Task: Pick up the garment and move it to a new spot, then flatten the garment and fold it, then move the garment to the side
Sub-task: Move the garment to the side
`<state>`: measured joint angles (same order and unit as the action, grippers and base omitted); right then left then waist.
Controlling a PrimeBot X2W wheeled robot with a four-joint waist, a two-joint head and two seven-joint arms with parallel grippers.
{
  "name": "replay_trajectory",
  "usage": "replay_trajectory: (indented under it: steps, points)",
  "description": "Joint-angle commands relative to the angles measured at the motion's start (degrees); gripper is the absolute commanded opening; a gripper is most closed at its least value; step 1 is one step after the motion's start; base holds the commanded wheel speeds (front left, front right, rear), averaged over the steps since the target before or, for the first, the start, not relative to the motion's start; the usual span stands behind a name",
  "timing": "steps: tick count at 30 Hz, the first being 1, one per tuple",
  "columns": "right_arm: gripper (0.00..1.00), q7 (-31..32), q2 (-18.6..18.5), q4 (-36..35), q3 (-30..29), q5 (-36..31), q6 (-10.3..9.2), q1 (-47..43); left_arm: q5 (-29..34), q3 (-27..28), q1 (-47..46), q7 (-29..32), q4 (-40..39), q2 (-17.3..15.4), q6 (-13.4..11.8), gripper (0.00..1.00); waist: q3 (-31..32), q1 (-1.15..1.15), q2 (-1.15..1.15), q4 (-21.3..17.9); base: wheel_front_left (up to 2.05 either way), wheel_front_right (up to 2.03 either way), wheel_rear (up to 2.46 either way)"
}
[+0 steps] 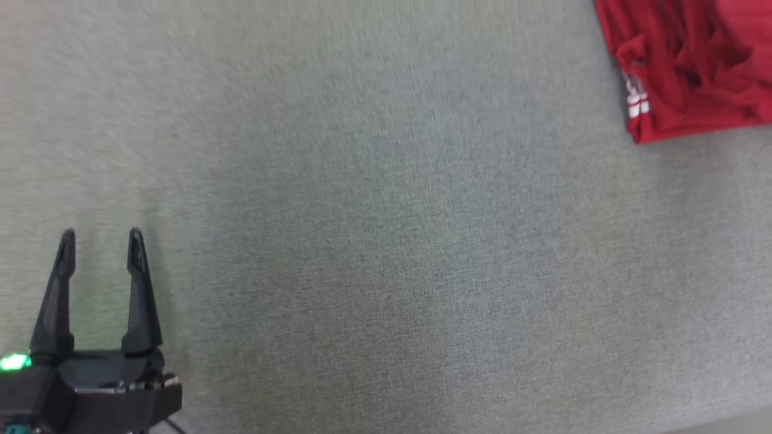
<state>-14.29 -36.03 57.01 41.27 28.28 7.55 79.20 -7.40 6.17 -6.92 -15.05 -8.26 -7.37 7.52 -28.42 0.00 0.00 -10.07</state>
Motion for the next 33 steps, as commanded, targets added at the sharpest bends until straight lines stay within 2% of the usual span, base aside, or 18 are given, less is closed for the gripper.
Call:
replay_trajectory:
  steps: [1, 5, 10, 15, 22, 33]
  points:
    - [1.00, -0.65, 1.03, -0.87, -1.87, -0.22, -0.17, -2.56, -0.03, 0.58, 1.59, -0.16, 0.53, 0.42, -0.16, 1.00, 5.43, 0.00, 0.00, 1.76, 0.00, 0.00, 0.00]
    - [1.00, -0.87, 3.35, -7.08, -11.43, -1.02, -0.18, -9.19, -0.01, 1.22, 3.33, -0.16, 1.55, 1.10, -0.14, 1.00, 9.05, 0.00, 0.00, 2.93, 0.00, 0.00, 0.00]
    - [1.00, -0.81, 6.96, -16.77, -23.46, -6.55, -0.17, -22.03, -0.13, 0.90, 4.47, -0.16, 2.92, 1.70, -0.12, 1.00, 12.15, 0.00, 0.00, 4.61, 0.00, 0.00, 0.00]
    - [1.00, -0.81, 11.92, -26.15, -32.66, -11.64, -0.17, -34.75, 0.02, 0.13, 5.23, -0.16, 3.83, 2.34, -0.10, 1.00, 14.54, 0.00, 0.00, 5.66, 0.00, 0.00, 0.00]
    - [1.00, -0.82, 18.05, -35.98, -36.49, -16.07, -0.17, -48.58, -0.46, -0.75, 6.52, -0.16, 5.61, 2.68, -0.10, 1.00, 17.67, 0.00, 0.00, 6.76, 0.00, 0.00, 0.00]
    - [1.00, -0.71, 23.95, -42.33, -36.93, -14.40, -0.17, -63.43, -1.08, -1.75, 7.57, -0.16, 8.12, 1.88, -0.09, 1.00, 21.23, 0.00, 0.00, 8.98, 0.00, 0.00, 0.00]
